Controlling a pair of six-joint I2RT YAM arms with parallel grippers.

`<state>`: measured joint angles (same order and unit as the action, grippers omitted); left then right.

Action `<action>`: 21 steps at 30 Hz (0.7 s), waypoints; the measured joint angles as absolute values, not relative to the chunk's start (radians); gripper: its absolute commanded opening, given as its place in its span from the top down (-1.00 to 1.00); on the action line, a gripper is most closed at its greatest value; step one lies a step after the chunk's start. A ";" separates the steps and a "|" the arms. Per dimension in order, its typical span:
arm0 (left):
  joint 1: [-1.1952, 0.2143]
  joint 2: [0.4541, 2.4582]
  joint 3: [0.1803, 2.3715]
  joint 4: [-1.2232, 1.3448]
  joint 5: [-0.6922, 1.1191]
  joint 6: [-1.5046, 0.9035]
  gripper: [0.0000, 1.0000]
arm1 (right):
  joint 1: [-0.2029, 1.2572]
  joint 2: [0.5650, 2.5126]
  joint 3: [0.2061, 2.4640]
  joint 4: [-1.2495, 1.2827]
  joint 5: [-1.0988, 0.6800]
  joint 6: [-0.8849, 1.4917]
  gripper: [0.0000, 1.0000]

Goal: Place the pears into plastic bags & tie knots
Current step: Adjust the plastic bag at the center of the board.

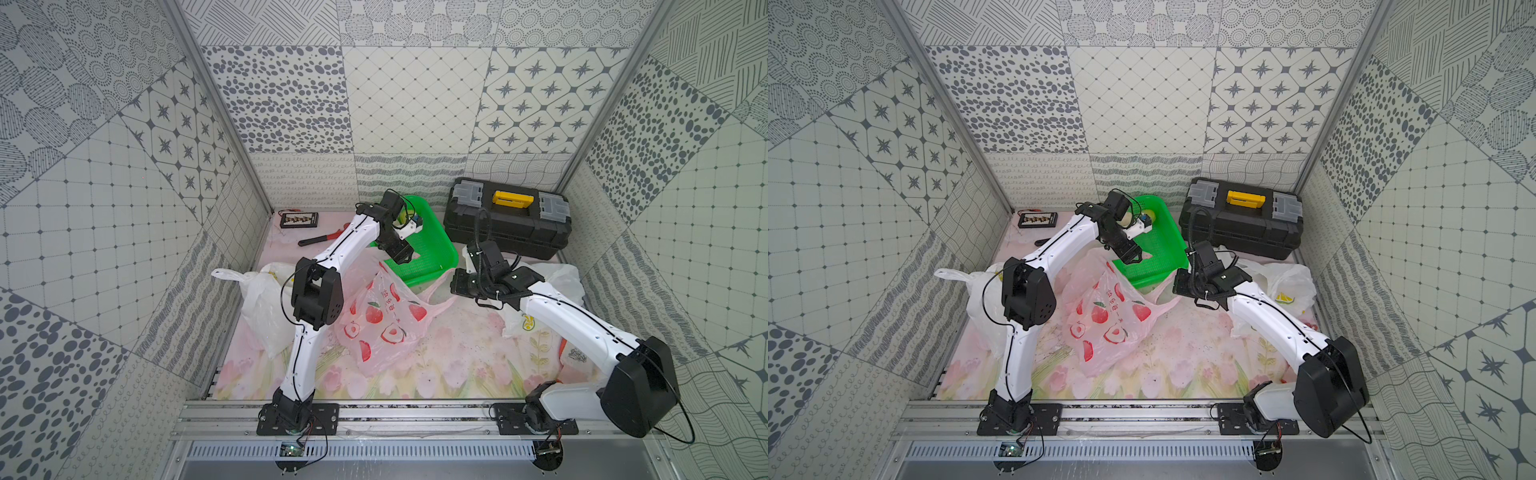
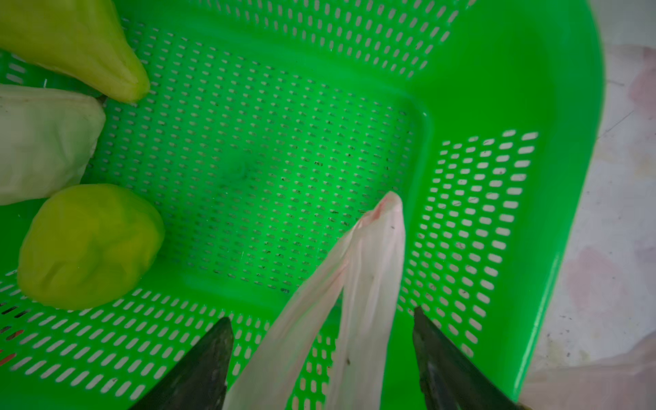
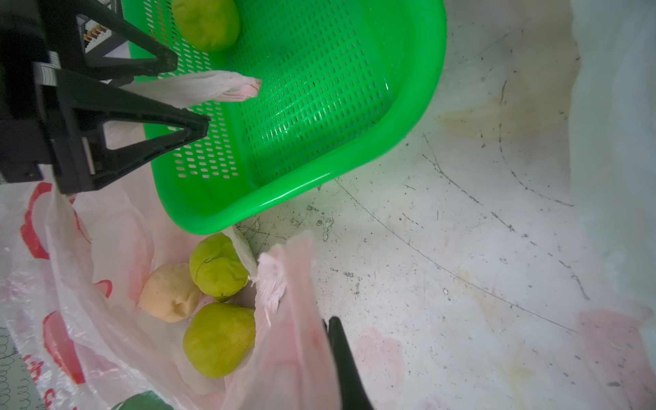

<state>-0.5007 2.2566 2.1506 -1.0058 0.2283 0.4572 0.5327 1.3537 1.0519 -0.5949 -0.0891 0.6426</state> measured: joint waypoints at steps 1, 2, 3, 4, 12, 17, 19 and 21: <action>-0.500 2.270 2.152 -1.007 0.221 0.472 -0.51 | 0.533 1.354 1.052 -0.595 -0.090 0.643 0.86; -0.498 2.282 2.151 -1.007 0.213 0.485 -0.46 | 0.533 1.354 1.052 -0.595 -0.091 0.643 0.85; -0.498 2.290 2.146 -1.007 0.205 0.498 -0.38 | 0.533 1.354 1.052 -0.595 -0.093 0.643 0.85; -0.496 2.298 2.141 -1.007 0.198 0.509 -0.24 | 0.533 1.354 1.052 -0.595 -0.094 0.643 0.85; -0.488 2.274 2.148 -1.010 0.166 0.554 1.00 | 0.533 1.354 1.071 -0.627 -0.096 0.640 0.95; -0.483 2.110 2.154 -1.013 0.145 0.485 1.00 | 0.551 1.343 1.208 -0.682 -0.095 0.591 0.98; -0.472 1.991 2.102 -1.001 0.144 0.422 1.00 | 0.575 1.328 1.277 -0.698 -0.093 0.560 0.97; -0.460 1.870 2.013 -0.976 0.148 0.358 1.00 | 0.590 1.321 1.345 -0.723 -0.099 0.525 0.97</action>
